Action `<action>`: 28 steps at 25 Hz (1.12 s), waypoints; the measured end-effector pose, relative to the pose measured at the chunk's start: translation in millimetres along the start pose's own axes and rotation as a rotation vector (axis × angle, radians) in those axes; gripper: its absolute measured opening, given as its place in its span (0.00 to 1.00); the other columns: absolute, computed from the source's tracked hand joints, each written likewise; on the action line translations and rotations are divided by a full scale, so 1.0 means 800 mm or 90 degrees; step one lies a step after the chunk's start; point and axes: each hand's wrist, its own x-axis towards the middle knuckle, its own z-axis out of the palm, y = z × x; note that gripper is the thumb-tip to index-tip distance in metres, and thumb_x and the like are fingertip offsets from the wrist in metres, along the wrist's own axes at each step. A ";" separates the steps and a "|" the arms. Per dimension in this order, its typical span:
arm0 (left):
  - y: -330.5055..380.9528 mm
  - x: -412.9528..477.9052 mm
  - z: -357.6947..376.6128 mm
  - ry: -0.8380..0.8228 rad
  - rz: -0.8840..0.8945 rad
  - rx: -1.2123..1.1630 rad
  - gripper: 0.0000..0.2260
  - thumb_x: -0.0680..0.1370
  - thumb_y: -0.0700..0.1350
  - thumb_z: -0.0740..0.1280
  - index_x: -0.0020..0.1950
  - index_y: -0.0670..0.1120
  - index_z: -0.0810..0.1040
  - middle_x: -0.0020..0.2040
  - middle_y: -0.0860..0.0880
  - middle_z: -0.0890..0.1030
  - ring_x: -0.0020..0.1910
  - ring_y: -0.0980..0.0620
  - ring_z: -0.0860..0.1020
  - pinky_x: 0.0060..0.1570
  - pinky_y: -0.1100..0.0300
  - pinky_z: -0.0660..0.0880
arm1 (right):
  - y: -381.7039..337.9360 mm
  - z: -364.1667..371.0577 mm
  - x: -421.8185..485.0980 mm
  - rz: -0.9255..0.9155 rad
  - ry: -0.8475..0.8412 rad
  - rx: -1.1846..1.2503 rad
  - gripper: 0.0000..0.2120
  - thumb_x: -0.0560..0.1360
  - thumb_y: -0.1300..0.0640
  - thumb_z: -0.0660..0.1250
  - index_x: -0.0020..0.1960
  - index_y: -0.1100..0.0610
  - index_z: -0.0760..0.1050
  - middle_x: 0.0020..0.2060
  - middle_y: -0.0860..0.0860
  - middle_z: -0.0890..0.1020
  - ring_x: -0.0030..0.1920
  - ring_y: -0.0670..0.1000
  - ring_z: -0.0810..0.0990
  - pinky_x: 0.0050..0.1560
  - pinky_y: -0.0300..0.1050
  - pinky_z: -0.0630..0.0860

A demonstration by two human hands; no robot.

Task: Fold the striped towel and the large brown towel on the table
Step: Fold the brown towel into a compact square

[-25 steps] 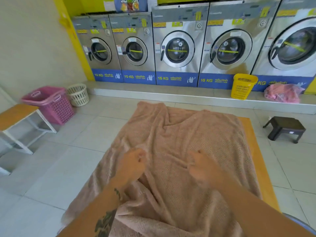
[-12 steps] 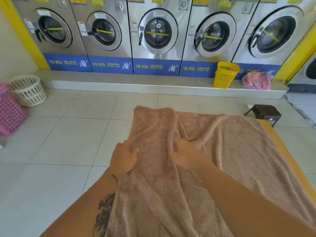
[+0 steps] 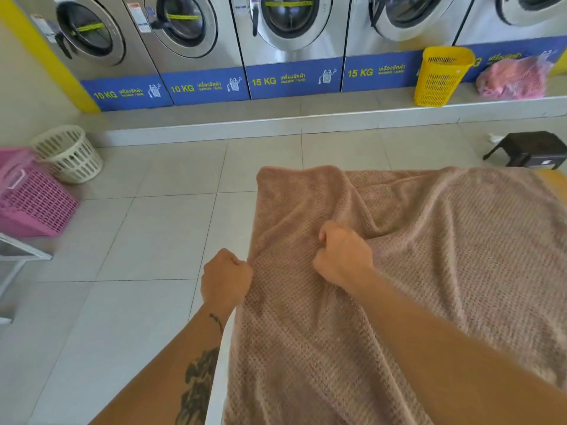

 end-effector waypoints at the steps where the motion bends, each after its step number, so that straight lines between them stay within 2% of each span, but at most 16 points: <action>1: 0.001 0.004 -0.003 -0.018 -0.010 -0.002 0.04 0.77 0.40 0.62 0.47 0.47 0.75 0.42 0.49 0.79 0.39 0.50 0.78 0.39 0.56 0.77 | -0.002 0.001 -0.002 -0.007 0.028 0.009 0.14 0.70 0.59 0.62 0.56 0.53 0.72 0.53 0.51 0.75 0.55 0.55 0.74 0.49 0.50 0.75; 3: 0.015 0.018 -0.004 -0.048 0.026 -0.026 0.04 0.79 0.42 0.62 0.51 0.48 0.76 0.45 0.50 0.80 0.40 0.52 0.77 0.37 0.59 0.74 | -0.009 0.002 -0.004 -0.017 0.065 -0.047 0.14 0.71 0.58 0.62 0.57 0.54 0.73 0.55 0.53 0.72 0.58 0.56 0.70 0.54 0.50 0.73; 5: 0.042 0.043 0.006 -0.056 0.097 -0.056 0.04 0.79 0.47 0.65 0.52 0.49 0.75 0.48 0.51 0.79 0.42 0.54 0.77 0.40 0.60 0.72 | -0.023 0.006 0.004 -0.002 0.053 -0.079 0.13 0.73 0.56 0.61 0.57 0.56 0.74 0.56 0.55 0.72 0.58 0.57 0.72 0.56 0.52 0.74; 8: 0.069 0.082 0.029 -0.083 0.203 -0.023 0.08 0.78 0.52 0.68 0.50 0.51 0.72 0.48 0.53 0.76 0.45 0.53 0.75 0.44 0.59 0.70 | -0.053 0.024 0.032 0.065 0.013 -0.034 0.15 0.77 0.50 0.60 0.57 0.59 0.74 0.54 0.57 0.79 0.55 0.59 0.78 0.54 0.52 0.75; 10: 0.064 0.102 0.037 -0.076 0.220 -0.042 0.06 0.78 0.50 0.68 0.46 0.49 0.75 0.44 0.53 0.77 0.44 0.51 0.75 0.41 0.59 0.69 | -0.073 0.038 0.046 0.135 0.010 -0.074 0.20 0.77 0.45 0.62 0.60 0.60 0.74 0.55 0.57 0.80 0.57 0.60 0.79 0.53 0.51 0.73; 12: 0.050 0.119 0.038 -0.115 0.190 -0.135 0.07 0.78 0.47 0.67 0.42 0.46 0.77 0.40 0.50 0.79 0.42 0.49 0.76 0.36 0.58 0.68 | -0.085 0.053 0.058 0.221 0.022 -0.062 0.17 0.76 0.49 0.63 0.59 0.59 0.74 0.54 0.56 0.80 0.57 0.60 0.78 0.55 0.51 0.75; 14: 0.035 0.138 0.033 -0.201 0.154 -0.245 0.08 0.78 0.45 0.66 0.41 0.43 0.77 0.39 0.46 0.79 0.40 0.47 0.77 0.38 0.54 0.72 | -0.094 0.061 0.061 0.269 0.070 -0.012 0.10 0.73 0.54 0.62 0.51 0.57 0.76 0.48 0.54 0.80 0.49 0.58 0.79 0.49 0.50 0.78; 16: 0.017 0.154 0.017 -0.268 0.116 -0.334 0.08 0.77 0.43 0.67 0.41 0.41 0.76 0.41 0.42 0.80 0.41 0.45 0.77 0.45 0.47 0.76 | -0.108 0.070 0.063 0.248 0.157 0.019 0.06 0.74 0.56 0.60 0.41 0.56 0.74 0.38 0.52 0.78 0.39 0.55 0.78 0.35 0.45 0.73; 18: 0.007 0.168 -0.003 -0.326 0.054 -0.399 0.07 0.74 0.42 0.67 0.39 0.41 0.73 0.42 0.40 0.78 0.43 0.44 0.76 0.50 0.44 0.76 | -0.131 0.079 0.058 0.169 0.209 0.040 0.10 0.77 0.55 0.59 0.38 0.56 0.72 0.34 0.51 0.76 0.33 0.54 0.76 0.29 0.43 0.68; 19: 0.008 0.176 -0.012 -0.355 0.012 -0.432 0.05 0.74 0.41 0.65 0.38 0.42 0.73 0.42 0.41 0.77 0.44 0.45 0.75 0.52 0.43 0.76 | -0.141 0.082 0.056 0.133 0.206 0.047 0.11 0.78 0.55 0.58 0.38 0.56 0.72 0.33 0.50 0.76 0.33 0.53 0.76 0.28 0.45 0.69; 20: 0.014 0.185 -0.020 -0.388 -0.028 -0.454 0.04 0.75 0.40 0.64 0.40 0.43 0.73 0.44 0.42 0.77 0.46 0.45 0.75 0.55 0.43 0.75 | -0.148 0.084 0.057 0.119 0.183 0.057 0.10 0.78 0.55 0.58 0.39 0.56 0.72 0.34 0.50 0.76 0.34 0.53 0.76 0.28 0.47 0.73; 22: 0.033 0.210 -0.020 -0.435 -0.064 -0.441 0.03 0.78 0.43 0.64 0.46 0.45 0.76 0.50 0.45 0.78 0.51 0.46 0.76 0.60 0.44 0.73 | -0.150 0.087 0.059 0.144 0.116 0.072 0.07 0.77 0.58 0.58 0.43 0.55 0.73 0.38 0.49 0.78 0.38 0.51 0.78 0.36 0.51 0.79; 23: 0.044 0.224 -0.015 -0.438 -0.055 -0.416 0.07 0.79 0.46 0.65 0.53 0.46 0.77 0.53 0.46 0.78 0.54 0.46 0.76 0.61 0.44 0.72 | -0.150 0.088 0.060 0.162 0.096 0.067 0.05 0.77 0.58 0.59 0.47 0.54 0.74 0.41 0.49 0.78 0.41 0.51 0.78 0.40 0.51 0.81; 24: 0.055 0.237 -0.008 -0.434 -0.040 -0.390 0.15 0.78 0.50 0.66 0.62 0.45 0.75 0.58 0.45 0.77 0.58 0.45 0.76 0.62 0.44 0.73 | -0.149 0.089 0.061 0.174 0.093 0.059 0.05 0.77 0.57 0.60 0.52 0.54 0.73 0.44 0.49 0.78 0.44 0.52 0.78 0.44 0.51 0.80; 26: 0.079 0.253 0.006 -0.400 0.012 -0.342 0.27 0.76 0.53 0.69 0.73 0.47 0.67 0.67 0.44 0.74 0.64 0.43 0.74 0.64 0.43 0.73 | -0.153 0.092 0.065 0.193 0.087 0.040 0.15 0.77 0.53 0.62 0.63 0.53 0.69 0.53 0.51 0.76 0.53 0.55 0.76 0.51 0.51 0.77; 28: 0.092 0.262 0.020 -0.352 0.082 -0.291 0.27 0.76 0.53 0.69 0.73 0.51 0.66 0.68 0.46 0.73 0.65 0.42 0.73 0.65 0.43 0.73 | -0.159 0.095 0.075 0.219 0.073 0.018 0.20 0.76 0.52 0.63 0.67 0.52 0.67 0.58 0.52 0.75 0.57 0.57 0.76 0.53 0.53 0.76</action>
